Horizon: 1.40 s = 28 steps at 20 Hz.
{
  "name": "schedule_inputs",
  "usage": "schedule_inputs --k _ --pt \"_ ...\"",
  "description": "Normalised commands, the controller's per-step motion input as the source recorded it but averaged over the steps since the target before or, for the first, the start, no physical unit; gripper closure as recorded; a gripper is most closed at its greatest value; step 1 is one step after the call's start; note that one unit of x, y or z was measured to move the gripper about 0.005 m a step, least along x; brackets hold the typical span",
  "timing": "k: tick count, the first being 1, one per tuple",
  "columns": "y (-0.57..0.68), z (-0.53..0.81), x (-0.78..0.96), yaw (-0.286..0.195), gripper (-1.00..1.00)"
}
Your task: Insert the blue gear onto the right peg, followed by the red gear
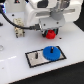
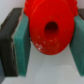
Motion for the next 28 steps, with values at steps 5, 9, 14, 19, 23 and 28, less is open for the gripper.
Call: schedule_inputs --k 5,9,14,19,23,28 --pt "0.00 0.45 0.20 0.000 1.00" --pt "0.00 0.42 0.41 0.000 1.00" --pt "-0.03 0.41 0.59 0.000 1.00" --pt "-0.12 0.36 0.66 0.000 1.00" --pt "-0.20 0.29 0.71 0.000 1.00" --pt "-0.16 0.23 0.76 0.000 1.00"
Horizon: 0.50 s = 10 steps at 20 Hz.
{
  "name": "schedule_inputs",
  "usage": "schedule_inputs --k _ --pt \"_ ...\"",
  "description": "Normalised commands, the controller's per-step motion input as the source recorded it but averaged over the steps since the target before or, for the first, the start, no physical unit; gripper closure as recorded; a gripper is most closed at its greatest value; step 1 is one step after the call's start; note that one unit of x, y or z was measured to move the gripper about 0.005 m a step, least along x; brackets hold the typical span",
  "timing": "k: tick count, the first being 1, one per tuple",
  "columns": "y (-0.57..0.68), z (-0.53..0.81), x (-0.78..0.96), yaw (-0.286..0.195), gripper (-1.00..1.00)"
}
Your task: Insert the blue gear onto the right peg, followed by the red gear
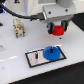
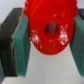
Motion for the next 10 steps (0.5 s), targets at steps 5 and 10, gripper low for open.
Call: schedule_inputs --k 5,10 --pt "-0.15 0.18 0.76 0.000 1.00" --pt "-0.20 0.04 0.57 0.000 1.00"
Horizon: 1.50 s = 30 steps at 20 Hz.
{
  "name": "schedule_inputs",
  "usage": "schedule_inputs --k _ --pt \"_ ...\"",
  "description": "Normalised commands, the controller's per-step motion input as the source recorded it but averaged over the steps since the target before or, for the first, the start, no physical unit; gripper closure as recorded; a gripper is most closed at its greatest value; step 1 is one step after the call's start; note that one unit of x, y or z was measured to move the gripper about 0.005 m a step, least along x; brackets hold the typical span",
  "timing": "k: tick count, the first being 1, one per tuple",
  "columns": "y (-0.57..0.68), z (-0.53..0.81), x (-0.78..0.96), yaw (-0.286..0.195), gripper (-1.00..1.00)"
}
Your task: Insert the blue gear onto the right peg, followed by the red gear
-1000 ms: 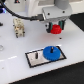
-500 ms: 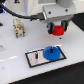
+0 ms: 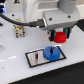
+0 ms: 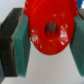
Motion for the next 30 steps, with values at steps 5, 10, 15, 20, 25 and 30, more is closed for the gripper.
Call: schedule_inputs --k 5,10,15,20,25,30 --pt "-0.17 -0.04 0.17 0.000 1.00" --pt "-0.10 -0.13 0.02 0.000 1.00" --pt "-0.12 -0.21 0.00 0.000 1.00" --pt "-0.10 -0.07 0.03 0.000 1.00" --pt "-0.09 0.45 0.10 0.000 1.00" --pt "-0.19 0.03 0.11 0.000 1.00"
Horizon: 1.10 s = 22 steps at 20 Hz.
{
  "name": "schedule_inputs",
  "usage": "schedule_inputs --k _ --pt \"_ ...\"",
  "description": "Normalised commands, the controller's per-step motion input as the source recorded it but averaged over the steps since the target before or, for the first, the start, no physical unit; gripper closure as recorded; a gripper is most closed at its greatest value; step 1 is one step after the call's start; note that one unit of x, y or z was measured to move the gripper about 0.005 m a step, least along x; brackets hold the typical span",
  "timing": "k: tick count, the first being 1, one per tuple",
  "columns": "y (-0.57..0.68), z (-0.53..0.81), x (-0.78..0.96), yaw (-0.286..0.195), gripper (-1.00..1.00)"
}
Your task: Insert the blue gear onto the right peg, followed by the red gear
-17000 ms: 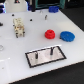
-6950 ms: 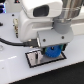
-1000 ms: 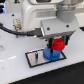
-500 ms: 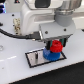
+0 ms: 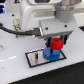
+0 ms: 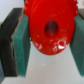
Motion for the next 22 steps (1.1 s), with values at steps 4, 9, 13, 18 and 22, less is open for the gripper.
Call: schedule_inputs --k 4,9,13,18,22 --pt "-0.25 -0.03 0.21 0.000 1.00" --pt "-0.14 -0.01 0.35 0.000 1.00" --pt "-0.02 -0.11 0.28 0.000 1.00" --pt "0.13 -0.23 0.10 0.000 1.00" --pt "0.17 -0.16 0.01 0.000 1.00"
